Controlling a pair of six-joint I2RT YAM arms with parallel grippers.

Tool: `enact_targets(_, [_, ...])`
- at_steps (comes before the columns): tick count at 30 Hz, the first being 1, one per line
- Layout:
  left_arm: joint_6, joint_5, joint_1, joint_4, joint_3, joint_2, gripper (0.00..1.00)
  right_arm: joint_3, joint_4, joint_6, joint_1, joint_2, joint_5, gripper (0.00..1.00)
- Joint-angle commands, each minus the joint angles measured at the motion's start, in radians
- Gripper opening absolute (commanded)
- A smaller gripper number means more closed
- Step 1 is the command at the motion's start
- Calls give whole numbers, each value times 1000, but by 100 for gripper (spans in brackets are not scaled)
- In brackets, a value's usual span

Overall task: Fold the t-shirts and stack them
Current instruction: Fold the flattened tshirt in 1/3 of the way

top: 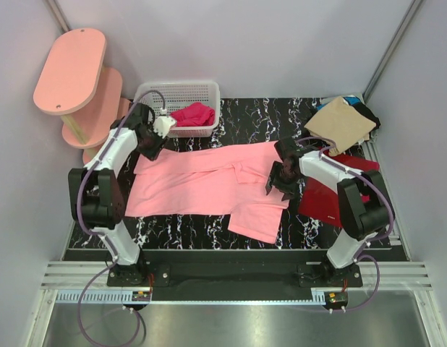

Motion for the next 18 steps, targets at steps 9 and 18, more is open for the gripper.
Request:
enact_targets(9, [-46,-33,-47,13,261,291,45,-12,89,8,12,77,-43,65])
enact_targets(18, [-31,-74,-42,13,292,380,45,-84,60,6,20,59,-37,63])
